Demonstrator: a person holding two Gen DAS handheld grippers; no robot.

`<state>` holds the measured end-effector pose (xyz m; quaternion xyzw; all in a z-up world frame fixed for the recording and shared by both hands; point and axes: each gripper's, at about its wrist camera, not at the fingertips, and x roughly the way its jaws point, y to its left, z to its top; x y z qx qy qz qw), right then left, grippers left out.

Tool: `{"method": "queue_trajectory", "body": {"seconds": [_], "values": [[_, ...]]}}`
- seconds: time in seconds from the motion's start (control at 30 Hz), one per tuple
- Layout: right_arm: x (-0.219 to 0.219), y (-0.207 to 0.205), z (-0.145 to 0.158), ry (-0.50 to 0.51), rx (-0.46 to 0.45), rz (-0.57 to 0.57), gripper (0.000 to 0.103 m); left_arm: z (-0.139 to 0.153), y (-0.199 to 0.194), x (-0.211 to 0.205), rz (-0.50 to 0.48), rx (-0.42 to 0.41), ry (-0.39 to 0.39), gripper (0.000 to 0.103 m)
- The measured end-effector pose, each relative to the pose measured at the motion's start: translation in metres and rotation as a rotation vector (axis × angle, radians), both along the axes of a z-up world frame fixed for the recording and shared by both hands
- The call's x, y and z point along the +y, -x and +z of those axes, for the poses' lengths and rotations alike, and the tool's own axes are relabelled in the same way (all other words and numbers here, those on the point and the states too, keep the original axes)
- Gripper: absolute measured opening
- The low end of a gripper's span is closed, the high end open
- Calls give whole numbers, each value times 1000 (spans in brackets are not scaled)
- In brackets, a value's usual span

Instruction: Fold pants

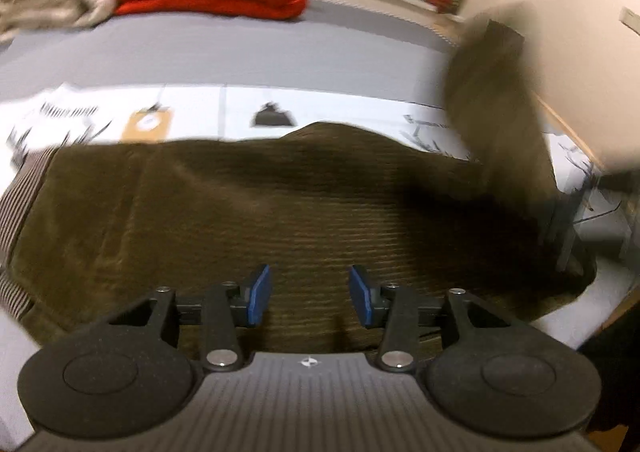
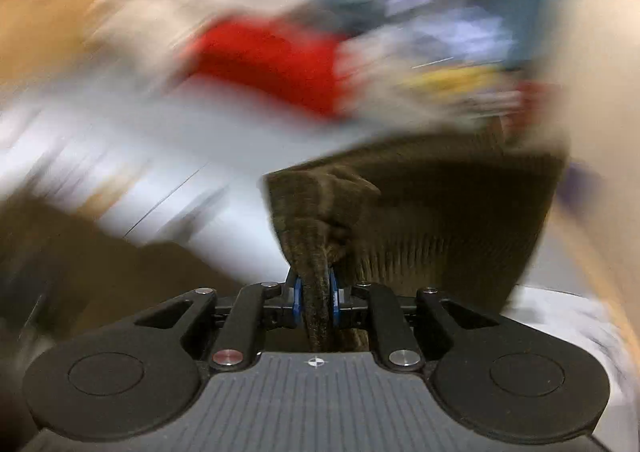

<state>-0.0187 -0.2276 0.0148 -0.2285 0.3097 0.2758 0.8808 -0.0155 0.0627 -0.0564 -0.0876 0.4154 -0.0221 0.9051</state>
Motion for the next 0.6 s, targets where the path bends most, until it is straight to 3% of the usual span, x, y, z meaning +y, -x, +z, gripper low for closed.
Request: {"method": "queue_trajectory", "body": {"seconds": [0.07, 0.13, 0.2, 0.27, 0.37, 0.6], "values": [[32, 17, -34, 144, 121, 169, 16, -2, 0, 10, 27, 26, 20, 49], [45, 38, -48, 211, 117, 263, 22, -4, 1, 18, 53, 46, 45, 50], [41, 44, -41, 162, 109, 275, 30, -4, 2, 22, 68, 55, 70, 53], [30, 40, -29, 76, 157, 254, 30, -3, 2, 27, 79, 55, 94, 53], [13, 26, -14, -41, 167, 195, 43, -3, -1, 27, 92, 59, 120, 53], [6, 15, -5, -168, 195, 181, 45, -5, -5, 14, 81, 69, 129, 53]]}}
